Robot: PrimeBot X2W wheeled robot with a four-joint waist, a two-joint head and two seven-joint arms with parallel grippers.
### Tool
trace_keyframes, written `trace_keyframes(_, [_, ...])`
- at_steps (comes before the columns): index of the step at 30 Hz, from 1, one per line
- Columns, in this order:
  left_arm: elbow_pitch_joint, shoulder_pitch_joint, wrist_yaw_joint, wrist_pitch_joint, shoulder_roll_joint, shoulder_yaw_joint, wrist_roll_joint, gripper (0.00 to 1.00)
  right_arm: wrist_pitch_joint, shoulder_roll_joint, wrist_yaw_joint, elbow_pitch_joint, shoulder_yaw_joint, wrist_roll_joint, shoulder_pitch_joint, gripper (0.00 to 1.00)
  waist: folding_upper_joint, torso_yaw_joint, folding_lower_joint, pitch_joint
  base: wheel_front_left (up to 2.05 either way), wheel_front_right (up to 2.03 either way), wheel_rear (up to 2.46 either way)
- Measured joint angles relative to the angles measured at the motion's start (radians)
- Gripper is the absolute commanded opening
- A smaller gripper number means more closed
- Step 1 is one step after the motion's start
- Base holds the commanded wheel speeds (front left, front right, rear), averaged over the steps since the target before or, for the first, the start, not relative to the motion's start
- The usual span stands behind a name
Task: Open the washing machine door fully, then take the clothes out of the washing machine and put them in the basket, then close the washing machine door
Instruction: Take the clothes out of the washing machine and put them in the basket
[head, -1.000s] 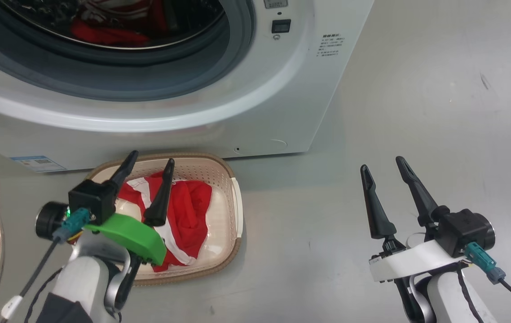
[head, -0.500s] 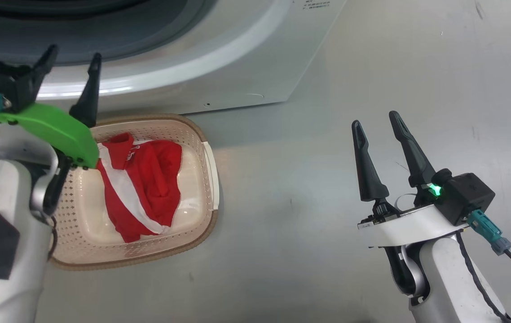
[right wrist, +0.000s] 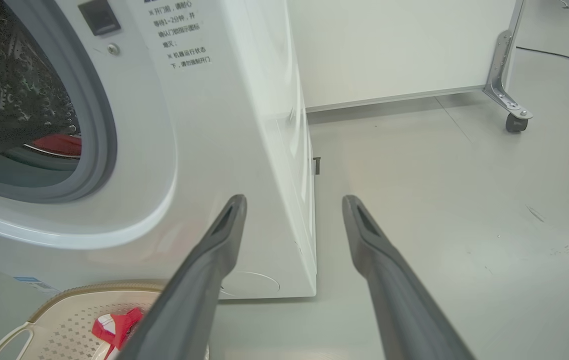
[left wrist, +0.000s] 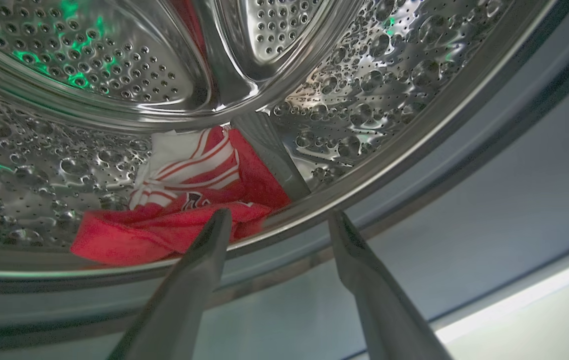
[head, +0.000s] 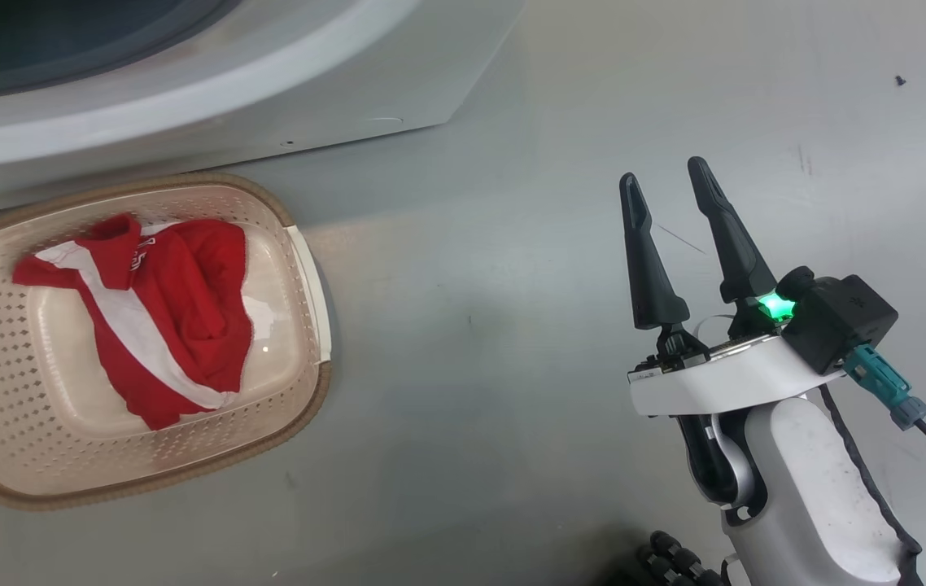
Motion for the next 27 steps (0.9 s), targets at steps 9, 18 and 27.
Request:
trace_keyframes(9, [0.024,-0.141,-0.001,0.045,0.080,-0.013,0.032,1.00,0.000,0.000,-0.017,0.000,0.022,0.026,-0.024,1.00,0.0000,-0.055,0.0000,0.046,0.00,0.00,0.00])
trace_keyframes(18, [0.109,-0.189,-0.001,0.140,0.104,-0.034,0.025,1.00,0.000,0.000,-0.024,0.002,0.038,0.036,-0.036,1.00,0.0000,-0.082,0.0000,0.061,0.00,0.00,0.00])
trace_keyframes(27, [0.178,-0.231,-0.001,0.253,0.131,-0.060,0.005,1.00,0.000,0.001,-0.025,0.005,0.041,0.042,-0.042,1.00,0.0000,-0.089,0.0000,0.063,0.00,0.00,0.00])
